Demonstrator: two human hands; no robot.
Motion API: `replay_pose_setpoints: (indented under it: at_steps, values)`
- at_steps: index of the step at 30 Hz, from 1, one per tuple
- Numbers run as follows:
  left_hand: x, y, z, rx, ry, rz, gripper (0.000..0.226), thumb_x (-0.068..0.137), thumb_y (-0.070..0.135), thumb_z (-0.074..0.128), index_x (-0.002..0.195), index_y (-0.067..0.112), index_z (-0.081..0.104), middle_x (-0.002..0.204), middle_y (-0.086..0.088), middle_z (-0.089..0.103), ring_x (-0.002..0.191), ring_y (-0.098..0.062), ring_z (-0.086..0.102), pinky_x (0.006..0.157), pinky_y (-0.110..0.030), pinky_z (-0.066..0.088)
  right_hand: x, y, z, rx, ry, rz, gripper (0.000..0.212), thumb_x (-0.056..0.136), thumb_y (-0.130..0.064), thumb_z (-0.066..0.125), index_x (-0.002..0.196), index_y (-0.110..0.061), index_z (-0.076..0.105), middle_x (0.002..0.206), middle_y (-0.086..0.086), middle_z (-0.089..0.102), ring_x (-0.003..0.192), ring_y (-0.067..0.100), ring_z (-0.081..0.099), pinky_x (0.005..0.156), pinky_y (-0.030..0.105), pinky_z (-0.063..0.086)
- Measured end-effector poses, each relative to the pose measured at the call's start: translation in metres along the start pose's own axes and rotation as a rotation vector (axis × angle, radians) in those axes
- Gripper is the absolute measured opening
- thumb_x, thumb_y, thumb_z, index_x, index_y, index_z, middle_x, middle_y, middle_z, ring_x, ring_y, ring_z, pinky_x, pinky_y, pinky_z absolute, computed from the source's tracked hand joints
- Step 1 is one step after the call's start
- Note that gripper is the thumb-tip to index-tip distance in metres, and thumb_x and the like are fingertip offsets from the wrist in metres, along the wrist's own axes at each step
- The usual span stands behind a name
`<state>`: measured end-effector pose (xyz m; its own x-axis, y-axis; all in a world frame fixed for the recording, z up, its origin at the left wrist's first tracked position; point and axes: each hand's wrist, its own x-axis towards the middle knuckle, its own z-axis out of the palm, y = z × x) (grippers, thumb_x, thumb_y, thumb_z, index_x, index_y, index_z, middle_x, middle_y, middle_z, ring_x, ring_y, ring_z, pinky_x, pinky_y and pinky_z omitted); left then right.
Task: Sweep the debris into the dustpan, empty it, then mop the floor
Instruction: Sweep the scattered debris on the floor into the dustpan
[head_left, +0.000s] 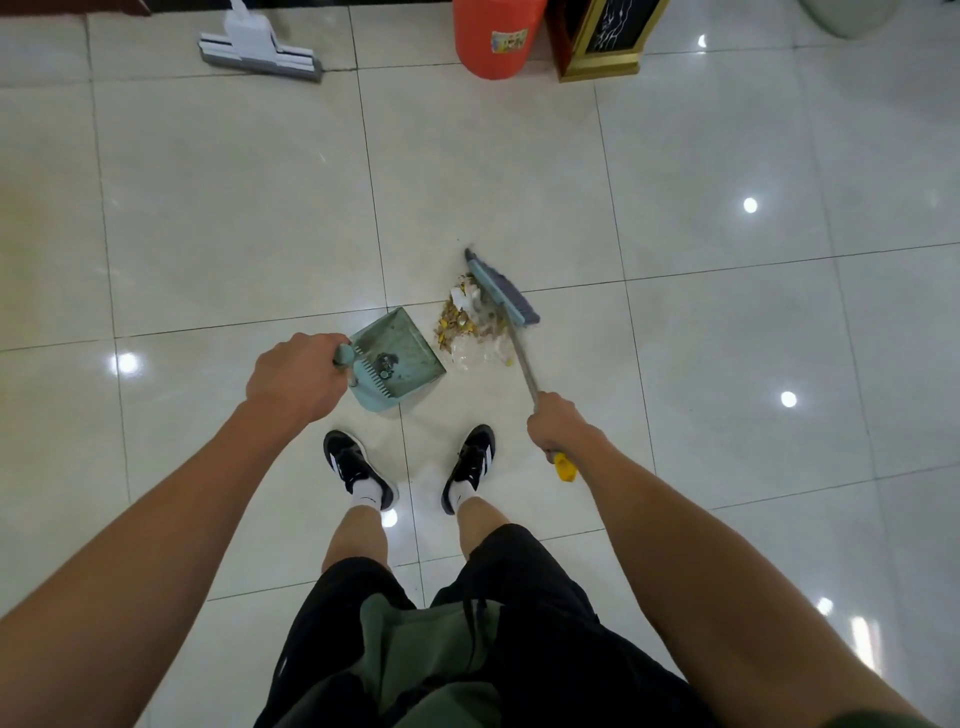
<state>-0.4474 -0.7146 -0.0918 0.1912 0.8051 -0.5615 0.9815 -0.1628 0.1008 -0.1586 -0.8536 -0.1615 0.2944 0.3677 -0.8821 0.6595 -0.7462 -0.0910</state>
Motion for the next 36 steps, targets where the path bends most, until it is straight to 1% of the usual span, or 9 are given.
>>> replay_pose_setpoints:
  at_steps: [2,4,9,14,17,22,25,30,36]
  values:
    - [-0.002,-0.002,0.002,-0.015,0.001,0.003,0.01,0.092,0.022,0.057,0.089,0.03,0.062,0.074,0.003,0.056,0.07,-0.027,0.057,0.06,-0.032,0.039,-0.008,-0.004,0.011,-0.011,-0.028,-0.029,0.038,0.093,-0.009,0.044,0.13,-0.003,0.047,0.095,0.013,0.053,0.073,0.033,0.061,0.063,0.038,0.057]
    - [-0.004,-0.005,0.003,-0.036,0.003,0.003,0.01,0.092,0.023,0.057,0.09,0.031,0.063,0.073,0.003,0.055,0.069,-0.027,0.057,0.06,-0.032,0.039,-0.017,-0.007,0.021,-0.013,-0.045,-0.054,0.038,0.095,-0.011,0.044,0.132,-0.004,0.046,0.099,0.013,0.053,0.076,0.034,0.062,0.068,0.042,0.059]
    - [-0.01,-0.009,0.012,-0.077,0.009,-0.01,0.009,0.093,0.024,0.056,0.091,0.031,0.062,0.073,0.004,0.053,0.069,-0.026,0.056,0.059,-0.031,0.038,-0.032,-0.007,0.04,-0.034,-0.099,-0.108,0.052,0.095,-0.011,0.044,0.146,-0.008,0.036,0.127,0.019,0.052,0.088,0.035,0.063,0.08,0.044,0.059]
    - [-0.019,-0.019,0.024,-0.096,0.018,-0.032,0.006,0.094,0.024,0.056,0.092,0.027,0.061,0.074,0.002,0.055,0.069,-0.026,0.057,0.059,-0.033,0.04,-0.049,-0.01,0.058,-0.009,-0.165,-0.147,0.06,0.093,-0.008,0.047,0.151,-0.012,0.03,0.111,0.01,0.046,0.098,0.034,0.062,0.082,0.042,0.057]
    - [-0.025,-0.033,0.034,-0.091,0.02,-0.039,0.007,0.095,0.024,0.055,0.092,0.026,0.06,0.073,0.001,0.056,0.064,-0.023,0.055,0.057,-0.032,0.04,-0.06,-0.015,0.072,0.015,-0.192,-0.155,0.067,0.091,-0.004,0.047,0.154,-0.014,0.028,0.119,0.016,0.051,0.097,0.035,0.062,0.082,0.042,0.058]
    - [-0.027,-0.046,0.029,-0.143,0.007,-0.005,0.008,0.094,0.022,0.057,0.089,0.027,0.061,0.075,0.002,0.057,0.07,-0.026,0.057,0.061,-0.032,0.04,-0.082,-0.024,0.095,0.151,-0.19,-0.105,0.071,0.088,-0.003,0.052,0.154,-0.02,0.031,0.108,0.02,0.057,0.072,0.033,0.062,0.065,0.042,0.06]
    - [-0.025,-0.054,0.026,-0.158,0.021,0.021,0.005,0.092,0.022,0.059,0.088,0.023,0.06,0.076,0.0,0.057,0.071,-0.028,0.057,0.062,-0.034,0.041,-0.098,-0.033,0.11,0.192,-0.209,-0.076,0.075,0.088,-0.003,0.052,0.156,-0.024,0.028,0.104,0.021,0.058,0.056,0.028,0.059,0.048,0.032,0.054]
    - [-0.031,-0.079,0.025,-0.221,0.033,0.042,0.006,0.093,0.022,0.059,0.088,0.023,0.063,0.082,-0.003,0.064,0.075,-0.031,0.061,0.065,-0.035,0.048,-0.126,-0.044,0.131,0.282,-0.177,-0.072,0.068,0.089,-0.002,0.053,0.152,-0.022,0.038,0.087,0.015,0.056,0.055,0.024,0.052,0.047,0.03,0.047]
    - [-0.039,-0.109,0.021,-0.213,0.032,0.074,0.009,0.093,0.023,0.057,0.087,0.023,0.063,0.074,0.002,0.058,0.074,-0.029,0.061,0.062,-0.032,0.043,-0.152,-0.052,0.141,0.315,-0.075,-0.061,0.069,0.089,-0.003,0.057,0.152,-0.022,0.038,0.092,0.008,0.056,0.055,0.016,0.051,0.047,0.025,0.045]
